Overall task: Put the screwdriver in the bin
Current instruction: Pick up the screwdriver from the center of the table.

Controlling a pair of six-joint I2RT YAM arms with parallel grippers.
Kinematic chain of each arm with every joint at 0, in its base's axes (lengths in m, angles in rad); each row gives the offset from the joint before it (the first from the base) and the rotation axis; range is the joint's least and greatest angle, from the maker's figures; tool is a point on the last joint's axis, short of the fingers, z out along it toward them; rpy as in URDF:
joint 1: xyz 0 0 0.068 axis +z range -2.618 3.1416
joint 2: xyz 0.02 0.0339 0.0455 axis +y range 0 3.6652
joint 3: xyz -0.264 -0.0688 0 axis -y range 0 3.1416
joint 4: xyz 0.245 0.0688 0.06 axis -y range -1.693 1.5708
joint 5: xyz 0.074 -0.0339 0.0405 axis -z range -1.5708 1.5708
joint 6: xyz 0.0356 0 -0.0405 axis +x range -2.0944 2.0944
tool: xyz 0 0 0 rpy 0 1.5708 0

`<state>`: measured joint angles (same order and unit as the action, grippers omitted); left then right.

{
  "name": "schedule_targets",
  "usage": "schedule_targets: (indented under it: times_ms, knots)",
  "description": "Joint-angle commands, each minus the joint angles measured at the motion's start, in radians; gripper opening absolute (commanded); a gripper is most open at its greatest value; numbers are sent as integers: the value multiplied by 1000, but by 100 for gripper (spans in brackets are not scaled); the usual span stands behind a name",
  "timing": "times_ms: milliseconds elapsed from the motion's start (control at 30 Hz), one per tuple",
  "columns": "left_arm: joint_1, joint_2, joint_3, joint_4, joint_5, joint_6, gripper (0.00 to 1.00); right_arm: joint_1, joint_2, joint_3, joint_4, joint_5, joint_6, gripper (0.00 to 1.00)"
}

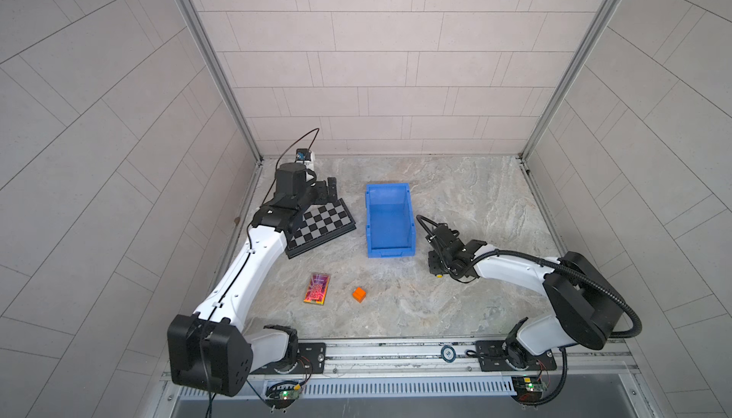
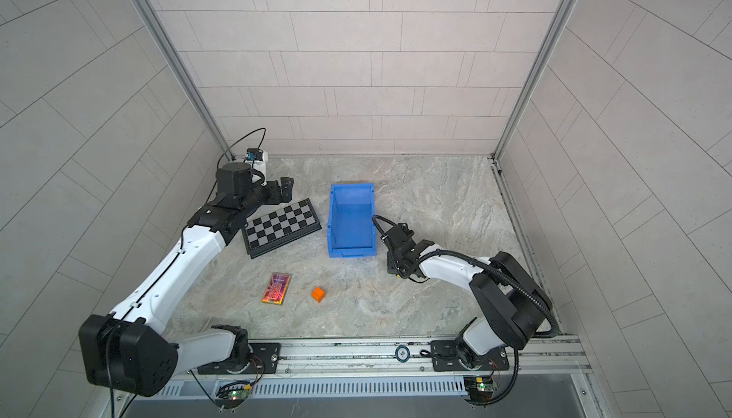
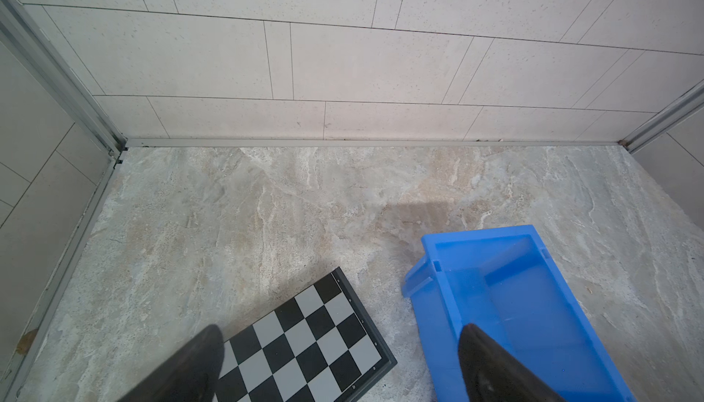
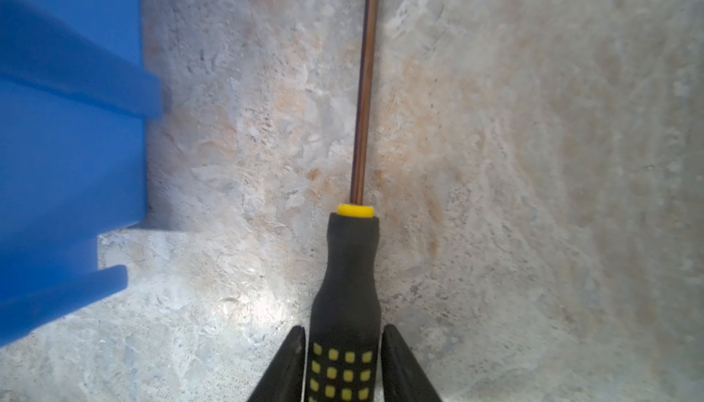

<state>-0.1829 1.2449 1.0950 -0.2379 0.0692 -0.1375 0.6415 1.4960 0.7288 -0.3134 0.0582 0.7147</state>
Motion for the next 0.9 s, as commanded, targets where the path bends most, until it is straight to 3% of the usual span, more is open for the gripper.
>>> schedule_targets:
  times_ms: [0,267,500,867]
  knots:
    - [1,-19,19,-1,-7,15,99,6,22,0,-6,26,20,34]
    - [2,-21,16,0,-12,16,99,9,38,-2,-5,34,22,30]
    - [2,-21,16,0,-16,16,99,10,28,-2,-6,40,20,19]
    - [1,-21,16,-2,-20,18,100,10,-100,54,-107,122,-41,17]
